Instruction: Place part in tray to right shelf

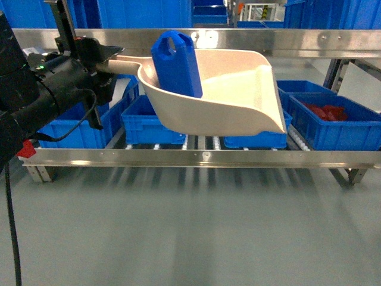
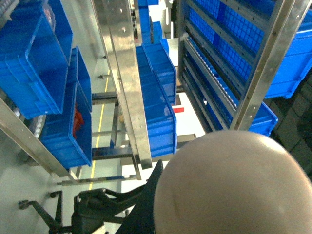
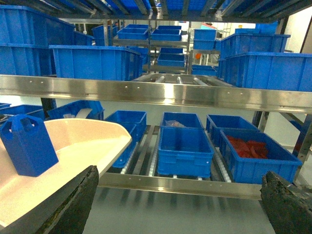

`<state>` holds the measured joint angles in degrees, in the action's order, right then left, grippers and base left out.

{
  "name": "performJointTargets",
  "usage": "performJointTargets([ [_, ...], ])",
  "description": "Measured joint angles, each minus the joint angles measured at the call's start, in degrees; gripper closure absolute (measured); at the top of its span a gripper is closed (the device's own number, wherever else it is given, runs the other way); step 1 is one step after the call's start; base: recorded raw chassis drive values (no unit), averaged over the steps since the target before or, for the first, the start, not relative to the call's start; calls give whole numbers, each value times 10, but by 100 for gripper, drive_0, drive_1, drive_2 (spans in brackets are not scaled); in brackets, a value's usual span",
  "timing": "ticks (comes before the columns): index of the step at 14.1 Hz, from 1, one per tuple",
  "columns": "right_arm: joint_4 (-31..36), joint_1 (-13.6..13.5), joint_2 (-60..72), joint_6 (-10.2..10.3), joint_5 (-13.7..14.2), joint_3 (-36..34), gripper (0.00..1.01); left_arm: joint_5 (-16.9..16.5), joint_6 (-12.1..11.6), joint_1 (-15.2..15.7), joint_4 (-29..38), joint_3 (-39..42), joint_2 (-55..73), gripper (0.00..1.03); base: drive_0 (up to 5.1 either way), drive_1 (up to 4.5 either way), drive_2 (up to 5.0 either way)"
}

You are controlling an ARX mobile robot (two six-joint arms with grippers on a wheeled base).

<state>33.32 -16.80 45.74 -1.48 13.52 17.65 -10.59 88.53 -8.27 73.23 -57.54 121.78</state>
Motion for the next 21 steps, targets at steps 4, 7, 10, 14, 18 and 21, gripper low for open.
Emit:
performJointTargets([
  [4, 0, 0, 0, 0, 0, 0, 3, -3, 0, 0, 0, 0, 0, 89, 0, 0, 0],
  [7, 1, 0, 0, 0, 0, 0, 3, 3, 0, 8, 1, 0, 0, 89, 0, 0, 0],
  [10, 0, 0, 0, 0, 0, 0, 3, 1, 0, 2, 0, 0, 0, 89, 0, 0, 0],
  [14, 0, 0, 0, 0, 0, 0, 3, 1, 0, 3, 1, 0, 0, 89, 0, 0, 0],
  [18, -1, 0, 0, 0, 0, 0, 3, 1, 0, 3, 1, 0, 0, 89, 0, 0, 0],
  [21, 0, 0, 0, 0, 0, 0, 3, 1, 0, 3, 1, 0, 0, 89, 0, 0, 0],
])
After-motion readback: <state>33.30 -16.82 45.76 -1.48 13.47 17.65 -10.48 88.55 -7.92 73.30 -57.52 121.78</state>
